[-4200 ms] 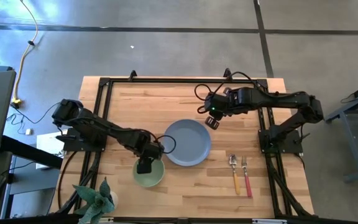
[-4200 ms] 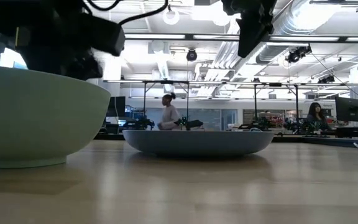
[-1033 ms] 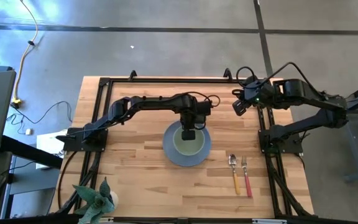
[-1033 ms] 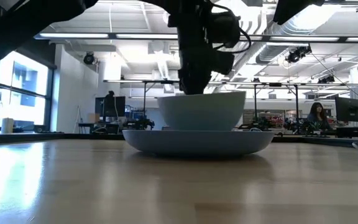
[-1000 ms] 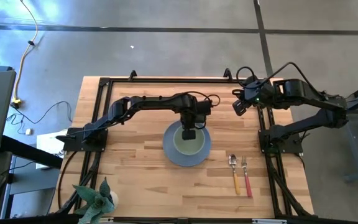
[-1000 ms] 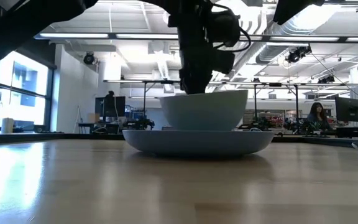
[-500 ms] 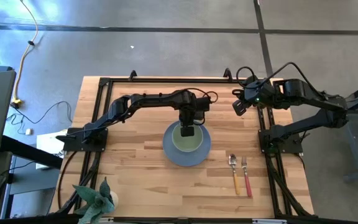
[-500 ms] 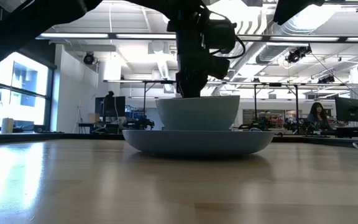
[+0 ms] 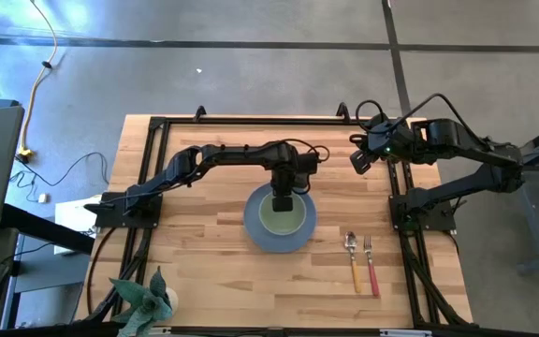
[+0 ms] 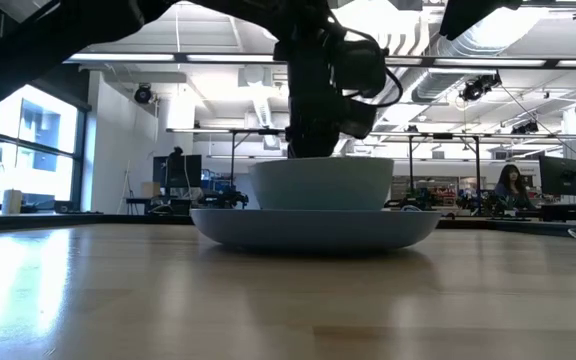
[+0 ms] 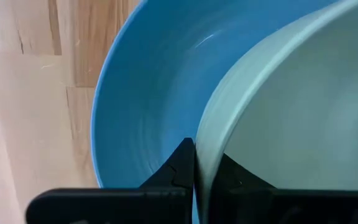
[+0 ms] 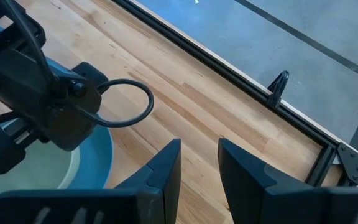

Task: Set table place
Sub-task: Put the green bowl on top of the blue plate

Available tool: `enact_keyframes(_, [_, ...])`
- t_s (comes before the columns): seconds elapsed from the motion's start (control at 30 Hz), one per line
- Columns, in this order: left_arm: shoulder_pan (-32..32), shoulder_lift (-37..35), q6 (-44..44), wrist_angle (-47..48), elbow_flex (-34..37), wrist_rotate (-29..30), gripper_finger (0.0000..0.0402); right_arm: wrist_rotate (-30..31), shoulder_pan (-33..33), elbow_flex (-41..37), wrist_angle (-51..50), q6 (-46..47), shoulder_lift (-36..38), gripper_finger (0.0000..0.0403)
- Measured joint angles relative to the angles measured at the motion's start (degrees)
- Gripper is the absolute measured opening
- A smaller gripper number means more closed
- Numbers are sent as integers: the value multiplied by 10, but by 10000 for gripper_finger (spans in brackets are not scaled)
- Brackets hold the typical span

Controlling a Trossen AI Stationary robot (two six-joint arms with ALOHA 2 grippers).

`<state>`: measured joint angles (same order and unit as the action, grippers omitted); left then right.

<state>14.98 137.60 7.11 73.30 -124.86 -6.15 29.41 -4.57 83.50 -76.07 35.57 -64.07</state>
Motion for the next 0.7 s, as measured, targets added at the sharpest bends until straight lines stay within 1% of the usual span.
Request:
enact_keyframes(0.3, [0,0,-9,12,0,4,1,0,0,0,0,0,0,99])
enact_keyframes(0.4, [0,0,-9,17,0,5,7,0,0,0,0,0,0,99])
enact_keyframes(0.5, [0,0,-9,17,1,11,25,0,0,0,0,-5,0,99])
enact_keyframes(0.7, [0,0,-15,18,1,9,77,0,0,0,0,-6,0,99])
